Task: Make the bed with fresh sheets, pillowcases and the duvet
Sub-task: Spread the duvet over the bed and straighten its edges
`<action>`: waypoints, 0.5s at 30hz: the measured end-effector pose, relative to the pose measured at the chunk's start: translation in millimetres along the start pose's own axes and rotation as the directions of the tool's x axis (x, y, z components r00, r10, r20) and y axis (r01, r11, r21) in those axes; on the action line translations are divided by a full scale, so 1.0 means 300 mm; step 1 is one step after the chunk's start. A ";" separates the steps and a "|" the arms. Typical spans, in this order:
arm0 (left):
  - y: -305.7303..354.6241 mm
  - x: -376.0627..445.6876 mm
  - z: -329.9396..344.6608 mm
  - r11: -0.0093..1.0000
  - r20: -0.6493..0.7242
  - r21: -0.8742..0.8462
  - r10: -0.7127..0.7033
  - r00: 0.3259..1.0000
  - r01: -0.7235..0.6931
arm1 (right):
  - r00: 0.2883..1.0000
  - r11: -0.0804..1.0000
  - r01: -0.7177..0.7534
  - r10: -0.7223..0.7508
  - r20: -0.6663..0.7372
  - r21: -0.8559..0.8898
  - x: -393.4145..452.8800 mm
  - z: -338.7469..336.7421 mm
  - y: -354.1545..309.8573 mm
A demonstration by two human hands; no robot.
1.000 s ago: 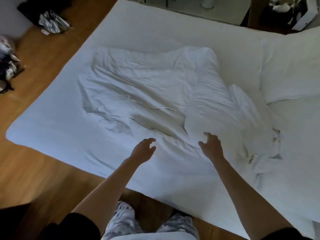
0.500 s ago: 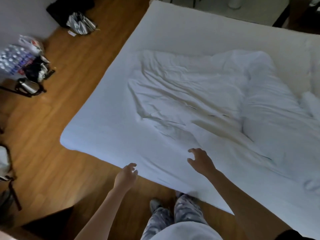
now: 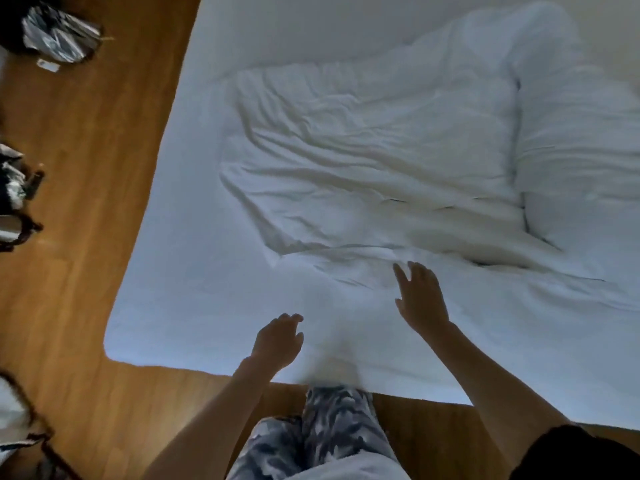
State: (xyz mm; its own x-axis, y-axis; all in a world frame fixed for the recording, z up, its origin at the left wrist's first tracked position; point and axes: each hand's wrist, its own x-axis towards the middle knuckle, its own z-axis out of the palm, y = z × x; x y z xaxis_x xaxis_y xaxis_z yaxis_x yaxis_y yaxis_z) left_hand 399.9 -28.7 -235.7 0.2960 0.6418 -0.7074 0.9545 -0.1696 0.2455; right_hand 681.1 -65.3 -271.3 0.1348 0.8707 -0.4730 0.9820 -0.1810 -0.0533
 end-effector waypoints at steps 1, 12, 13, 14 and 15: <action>0.004 0.065 -0.018 0.998 0.011 0.058 0.025 1.000 -0.025 | 1.000 1.000 -0.001 0.001 -0.005 -0.018 0.048 0.015 0.021; 0.265 0.582 0.025 0.851 0.046 0.326 0.422 0.905 -0.413 | 0.882 0.908 -0.293 0.378 0.281 -0.300 0.035 0.147 0.369; 0.287 0.604 0.044 0.832 0.071 0.339 0.444 0.893 -0.440 | 0.822 0.896 -0.327 0.426 0.378 -0.300 -0.019 0.186 0.398; 0.306 0.623 0.063 0.818 0.092 0.345 0.458 0.884 -0.460 | 0.768 0.894 -0.343 0.444 0.462 -0.289 -0.065 0.219 0.418; 0.322 0.637 0.080 0.802 0.110 0.359 0.473 0.874 -0.478 | 0.730 0.893 -0.363 0.450 0.515 -0.266 -0.102 0.240 0.430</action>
State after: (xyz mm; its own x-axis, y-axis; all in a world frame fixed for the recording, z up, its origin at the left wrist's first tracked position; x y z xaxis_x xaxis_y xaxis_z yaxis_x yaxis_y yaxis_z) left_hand 549.4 59.6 -362.9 0.7139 0.3992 -0.5753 0.6370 -0.7113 0.2970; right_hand 794.2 -148.1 -326.9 0.4726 0.3184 -0.8217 0.8630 -0.3559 0.3584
